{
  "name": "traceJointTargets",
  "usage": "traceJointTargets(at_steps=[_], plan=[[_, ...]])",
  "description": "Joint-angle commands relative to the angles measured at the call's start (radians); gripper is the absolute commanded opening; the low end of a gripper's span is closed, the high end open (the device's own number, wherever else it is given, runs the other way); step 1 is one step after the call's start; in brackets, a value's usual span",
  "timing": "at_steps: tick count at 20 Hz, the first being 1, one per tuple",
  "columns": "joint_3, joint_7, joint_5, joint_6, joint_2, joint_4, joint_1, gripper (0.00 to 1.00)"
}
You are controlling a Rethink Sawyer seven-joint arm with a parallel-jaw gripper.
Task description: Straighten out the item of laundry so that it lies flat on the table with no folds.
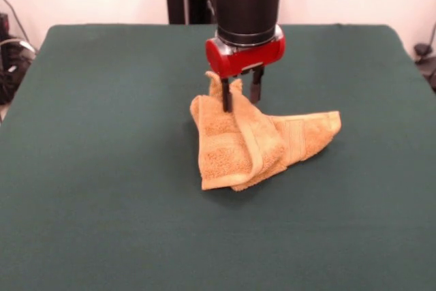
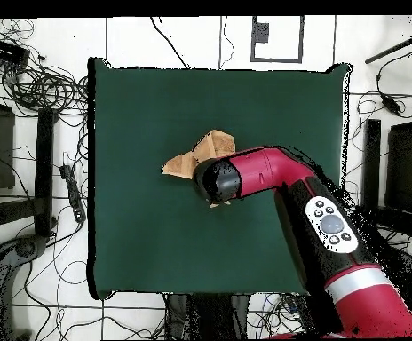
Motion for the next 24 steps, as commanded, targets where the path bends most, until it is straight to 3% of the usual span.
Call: traceJointTargets(at_steps=[1,13,16,24], plan=[[0.013,-0.134,-0.037,0.093,0.039,0.031,0.050,0.00],[0.021,-0.136,-0.042,0.076,0.044,0.018,0.050,0.00],[-0.002,-0.055,-0.031,0.048,0.025,0.036,0.063,0.00],[-0.003,0.008,0.002,0.033,-0.021,0.078,0.086,0.00]])
